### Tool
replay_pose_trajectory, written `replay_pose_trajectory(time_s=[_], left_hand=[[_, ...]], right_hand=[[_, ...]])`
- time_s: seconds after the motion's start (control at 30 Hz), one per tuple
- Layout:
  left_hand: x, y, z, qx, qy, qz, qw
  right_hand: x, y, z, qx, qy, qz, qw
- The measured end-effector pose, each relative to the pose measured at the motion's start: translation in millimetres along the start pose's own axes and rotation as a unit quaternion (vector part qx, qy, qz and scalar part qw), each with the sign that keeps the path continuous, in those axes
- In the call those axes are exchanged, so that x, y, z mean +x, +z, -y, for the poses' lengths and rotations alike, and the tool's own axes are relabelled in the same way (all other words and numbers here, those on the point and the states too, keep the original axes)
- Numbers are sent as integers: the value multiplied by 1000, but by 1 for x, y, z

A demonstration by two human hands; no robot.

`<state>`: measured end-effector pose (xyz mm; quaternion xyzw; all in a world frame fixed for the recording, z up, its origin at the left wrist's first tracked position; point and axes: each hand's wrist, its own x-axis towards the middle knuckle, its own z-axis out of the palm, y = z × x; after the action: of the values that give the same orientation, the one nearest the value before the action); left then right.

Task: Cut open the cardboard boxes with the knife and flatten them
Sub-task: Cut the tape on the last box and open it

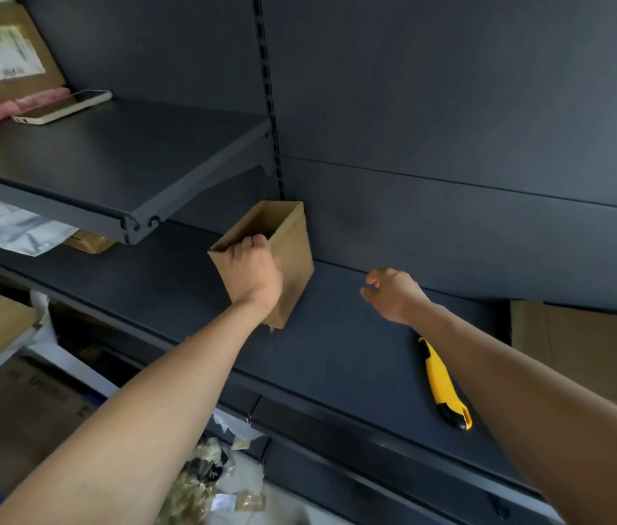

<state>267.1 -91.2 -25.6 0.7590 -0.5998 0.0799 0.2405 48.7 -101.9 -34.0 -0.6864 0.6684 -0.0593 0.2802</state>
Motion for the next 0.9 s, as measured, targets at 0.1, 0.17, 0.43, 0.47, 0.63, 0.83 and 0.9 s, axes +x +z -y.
replay_pose_trajectory(time_s=[0.1, 0.17, 0.43, 0.47, 0.63, 0.83, 0.9], left_hand=[[-10, -11, -27, -123, -61, -6, 990], [-17, -15, -42, -245, -161, 48, 955], [-47, 18, -33, -419, -474, 229, 740], [-52, 21, -29, -425, -485, 252, 721], [-64, 24, -16, -437, -534, 304, 657], [-63, 35, -13, -396, -526, 339, 672], [-63, 38, -17, -368, -501, 372, 689]], right_hand=[[-6, -3, -29, -49, 48, -7, 998], [-13, 0, -53, -65, 87, 6, 994], [-32, 23, -106, -65, 155, 88, 982], [-33, 26, -108, -69, 156, 94, 981], [-26, 28, -114, 53, 192, 67, 978], [-16, -9, -97, 492, 225, 19, 841], [-15, -21, -83, 531, 184, 47, 826]])
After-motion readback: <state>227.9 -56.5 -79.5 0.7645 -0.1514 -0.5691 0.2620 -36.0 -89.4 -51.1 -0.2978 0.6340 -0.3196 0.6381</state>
